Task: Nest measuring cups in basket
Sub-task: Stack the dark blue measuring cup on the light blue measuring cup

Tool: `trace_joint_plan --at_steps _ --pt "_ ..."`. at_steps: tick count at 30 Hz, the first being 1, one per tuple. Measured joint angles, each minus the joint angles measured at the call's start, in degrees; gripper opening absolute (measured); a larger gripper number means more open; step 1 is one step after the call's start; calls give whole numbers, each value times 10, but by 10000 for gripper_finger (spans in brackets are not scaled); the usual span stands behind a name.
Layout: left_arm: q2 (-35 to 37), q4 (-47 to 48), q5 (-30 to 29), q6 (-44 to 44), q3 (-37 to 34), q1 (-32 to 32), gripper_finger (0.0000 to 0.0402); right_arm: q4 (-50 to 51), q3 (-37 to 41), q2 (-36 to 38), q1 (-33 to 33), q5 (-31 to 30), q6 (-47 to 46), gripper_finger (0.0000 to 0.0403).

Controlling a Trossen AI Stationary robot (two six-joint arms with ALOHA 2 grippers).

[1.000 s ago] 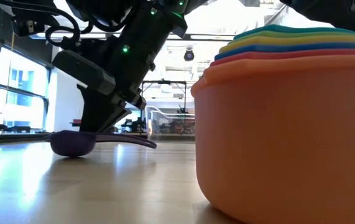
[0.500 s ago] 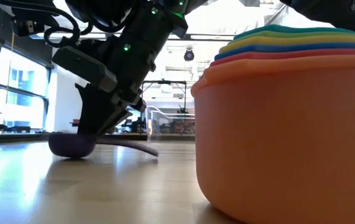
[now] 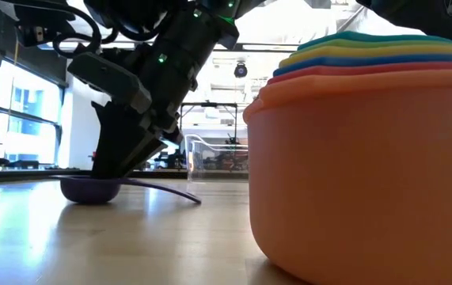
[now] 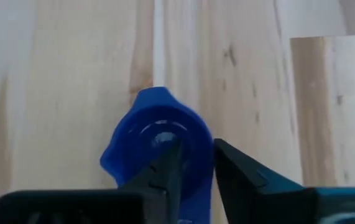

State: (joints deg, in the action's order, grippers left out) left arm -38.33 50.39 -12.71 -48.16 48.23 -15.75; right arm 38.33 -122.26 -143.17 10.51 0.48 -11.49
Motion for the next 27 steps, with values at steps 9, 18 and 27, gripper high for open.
trace_joint_plan --at_steps 9,18,27 --pt "0 0 0 8 0 0 91 8 -9 0 0 -4 -1 8" --pt "0 0 1 4 0 0 91 130 -118 0 -2 -2 59 2" --pt "0 -1 6 -43 0 0 91 200 -114 52 5 16 98 1"
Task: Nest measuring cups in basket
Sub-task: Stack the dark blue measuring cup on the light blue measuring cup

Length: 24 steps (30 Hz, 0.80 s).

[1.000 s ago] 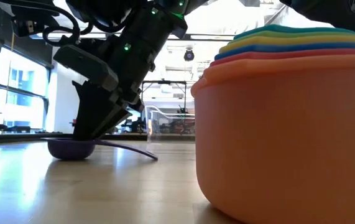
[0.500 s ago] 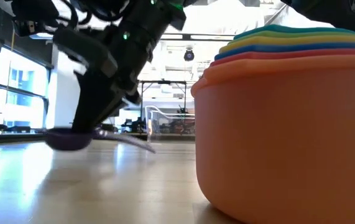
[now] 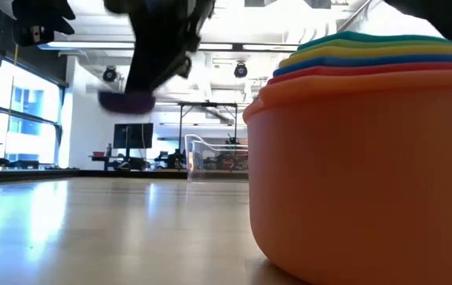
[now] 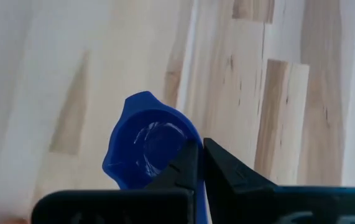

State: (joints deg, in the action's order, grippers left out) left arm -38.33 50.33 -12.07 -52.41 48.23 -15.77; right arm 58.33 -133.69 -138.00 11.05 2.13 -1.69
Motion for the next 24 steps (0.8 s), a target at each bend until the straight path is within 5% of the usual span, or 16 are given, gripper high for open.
trace_joint_plan --at_steps 16,24 --pt "0 -6 10 -122 0 0 91 145 2 100 86 1 33 0" --pt "-11 -6 -5 -155 0 0 91 115 92 108 129 35 25 0"
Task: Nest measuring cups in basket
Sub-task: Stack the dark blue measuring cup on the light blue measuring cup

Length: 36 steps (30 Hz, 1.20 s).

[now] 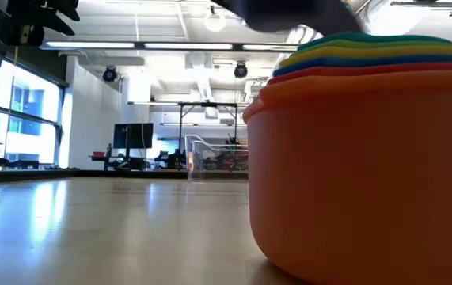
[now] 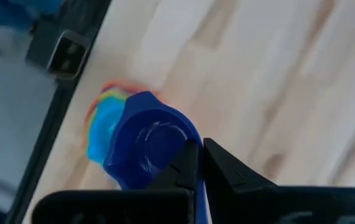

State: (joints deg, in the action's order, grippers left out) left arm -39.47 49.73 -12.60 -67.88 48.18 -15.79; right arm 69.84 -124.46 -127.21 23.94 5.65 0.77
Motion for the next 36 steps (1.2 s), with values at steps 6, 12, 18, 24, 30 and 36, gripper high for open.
trace_joint_plan --at_steps 6,12,18,24,30,36 --pt "-5 0 0 8 0 0 91 -110 122 72 23 16 -16 0" --pt "-8 0 0 15 0 0 91 -241 239 105 40 38 30 0" --pt "-8 0 -1 15 0 0 91 -243 276 105 50 33 31 0" --pt "-8 0 -2 15 0 0 91 -272 275 105 42 31 20 0" --pt "-8 0 -2 15 0 0 91 -266 275 103 37 33 10 1" --pt "-8 0 -2 15 0 0 91 -265 275 103 37 10 18 23"
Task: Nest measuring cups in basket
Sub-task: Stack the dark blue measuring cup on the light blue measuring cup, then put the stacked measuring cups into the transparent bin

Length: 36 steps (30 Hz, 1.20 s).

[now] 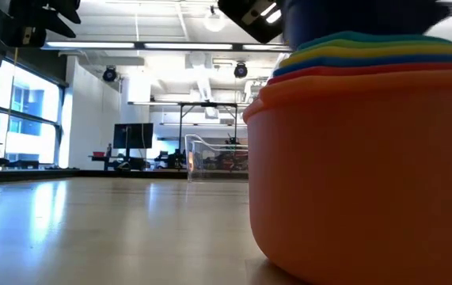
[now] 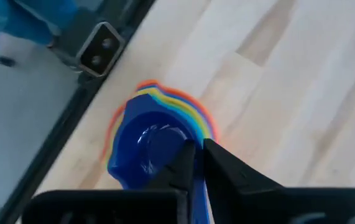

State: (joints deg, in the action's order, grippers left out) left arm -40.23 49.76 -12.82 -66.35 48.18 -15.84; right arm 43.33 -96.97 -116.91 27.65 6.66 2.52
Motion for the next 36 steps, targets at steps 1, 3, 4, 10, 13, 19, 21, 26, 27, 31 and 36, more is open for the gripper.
trace_joint_plan --at_steps 1,3,4,10,13,19,21,26,27,31,36 --pt "0 0 0 0 0 0 91 -1 0 0 0 -6 0 29" --pt "0 0 0 0 0 0 91 -3 0 0 -1 -6 0 43" --pt "0 0 0 0 0 0 91 -3 0 0 0 -5 0 50" --pt "0 0 0 2 0 0 91 -3 0 0 0 -3 -1 77" --pt "0 0 0 11 0 0 91 -3 0 0 0 -7 -4 78" --pt "0 -4 -20 83 0 -1 91 -3 0 0 0 -25 -53 78" --pt "0 -7 -39 112 0 -6 91 -4 0 0 -2 -32 -69 78" --pt "2 -60 -72 212 0 -27 91 -4 0 0 -13 -34 -114 78" --pt "3 -72 -72 232 0 -32 91 -5 0 0 -15 -34 -119 78" --pt "13 -92 -77 290 -3 -43 91 -18 0 0 -26 -35 -145 78" --pt "66 -152 -81 326 -68 -47 91 -33 0 0 -41 -35 -171 78"
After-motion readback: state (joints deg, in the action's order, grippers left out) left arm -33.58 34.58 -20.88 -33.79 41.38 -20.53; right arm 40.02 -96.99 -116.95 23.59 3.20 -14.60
